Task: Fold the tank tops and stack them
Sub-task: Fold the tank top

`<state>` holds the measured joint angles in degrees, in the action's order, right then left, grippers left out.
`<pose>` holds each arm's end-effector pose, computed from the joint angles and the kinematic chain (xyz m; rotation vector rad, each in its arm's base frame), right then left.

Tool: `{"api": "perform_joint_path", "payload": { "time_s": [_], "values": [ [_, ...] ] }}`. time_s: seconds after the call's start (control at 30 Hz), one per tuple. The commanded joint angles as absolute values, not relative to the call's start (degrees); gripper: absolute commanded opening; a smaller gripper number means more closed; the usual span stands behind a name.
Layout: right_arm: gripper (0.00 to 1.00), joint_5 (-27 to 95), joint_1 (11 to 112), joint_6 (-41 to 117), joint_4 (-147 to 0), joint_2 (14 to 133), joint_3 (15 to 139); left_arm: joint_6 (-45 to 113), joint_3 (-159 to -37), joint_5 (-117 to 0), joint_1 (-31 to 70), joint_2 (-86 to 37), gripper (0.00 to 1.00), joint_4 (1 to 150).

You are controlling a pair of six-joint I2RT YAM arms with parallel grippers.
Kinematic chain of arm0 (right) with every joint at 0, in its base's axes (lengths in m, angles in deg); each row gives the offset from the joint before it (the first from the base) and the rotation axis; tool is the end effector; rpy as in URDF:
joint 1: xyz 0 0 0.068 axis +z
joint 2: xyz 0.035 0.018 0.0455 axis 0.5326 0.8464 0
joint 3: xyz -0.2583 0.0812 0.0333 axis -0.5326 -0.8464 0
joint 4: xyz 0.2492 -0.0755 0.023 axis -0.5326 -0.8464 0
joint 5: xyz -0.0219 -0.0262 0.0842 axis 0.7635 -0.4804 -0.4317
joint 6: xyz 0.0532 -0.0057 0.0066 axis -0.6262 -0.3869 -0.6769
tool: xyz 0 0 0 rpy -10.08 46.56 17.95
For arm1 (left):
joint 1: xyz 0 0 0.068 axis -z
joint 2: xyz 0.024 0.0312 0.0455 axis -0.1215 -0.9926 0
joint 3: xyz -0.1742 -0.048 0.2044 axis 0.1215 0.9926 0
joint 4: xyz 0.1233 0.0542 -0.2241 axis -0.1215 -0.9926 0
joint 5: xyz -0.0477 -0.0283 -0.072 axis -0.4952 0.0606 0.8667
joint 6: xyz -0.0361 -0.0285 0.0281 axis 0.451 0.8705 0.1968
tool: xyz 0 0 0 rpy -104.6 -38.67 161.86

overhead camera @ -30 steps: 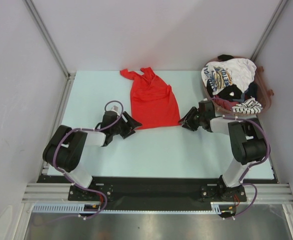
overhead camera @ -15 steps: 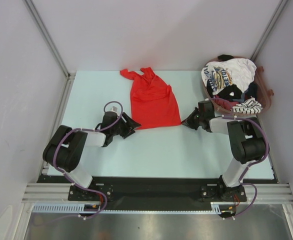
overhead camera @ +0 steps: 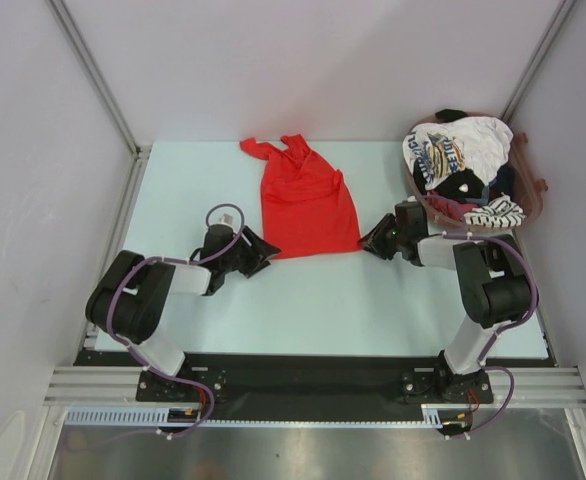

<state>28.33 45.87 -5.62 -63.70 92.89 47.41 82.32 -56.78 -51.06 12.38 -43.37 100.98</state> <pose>0.3247 0.0874 0.1339 0.6650 2.3850 0.7858 0.2718 -0.1057 0.1226 -0.6627 2.2857 -1.0282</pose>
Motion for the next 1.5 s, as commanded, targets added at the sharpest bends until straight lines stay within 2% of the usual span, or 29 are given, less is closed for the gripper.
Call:
{"api": "perform_joint_path", "payload": {
  "time_s": [0.0,0.2,0.3,0.33,0.37,0.57,0.93,1.03,1.07,1.1,1.3,1.47],
  "values": [
    [0.36,29.94,47.64,-5.51,-63.55,92.15,46.37,82.3,-54.52,-52.09,11.48,-44.71,0.63,99.74],
    [0.31,30.12,47.73,-6.38,-62.32,94.26,47.07,82.65,-53.9,-51.3,10.78,-45.42,0.59,100.98],
    [0.15,30.56,47.56,-6.21,-62.41,94.0,47.34,82.74,-54.08,-50.77,10.43,-45.86,0.57,101.33],
    [0.05,30.65,47.56,-6.12,-62.41,93.74,47.25,82.74,-54.08,-50.59,10.34,-46.03,0.56,101.33],
    [0.0,30.74,47.65,-6.12,-62.41,93.56,47.07,82.74,-53.99,-50.42,10.25,-46.29,0.53,101.42],
    [0.0,29.86,47.12,-5.15,-62.58,91.45,46.46,83.09,-54.25,-49.01,9.28,-48.05,0.44,102.65],
    [0.0,29.24,47.12,-4.89,-61.53,89.61,45.4,83.35,-57.59,-50.77,8.76,-49.63,0.43,99.05],
    [0.0,29.42,47.12,-4.71,-61.7,88.99,45.14,83.18,-58.12,-49.72,8.23,-50.77,0.24,99.74],
    [0.0,29.42,47.12,-4.54,-61.71,88.73,45.14,83.18,-58.04,-49.1,7.97,-51.04,0.04,100.36],
    [0.0,29.33,47.21,-4.1,-61.97,88.64,45.14,83.0,-58.03,-48.75,7.88,-51.22,0.0,100.8],
    [0.0,29.59,47.38,-3.13,-64.25,86.44,45.48,80.2,-57.07,-50.59,7.7,-45.95,0.0,96.68],
    [0.0,27.75,46.42,-2.17,-70.92,86.97,55.4,76.51,-66.54,-50.32,7.18,-39.1,0.0,83.25]
  ]
}}
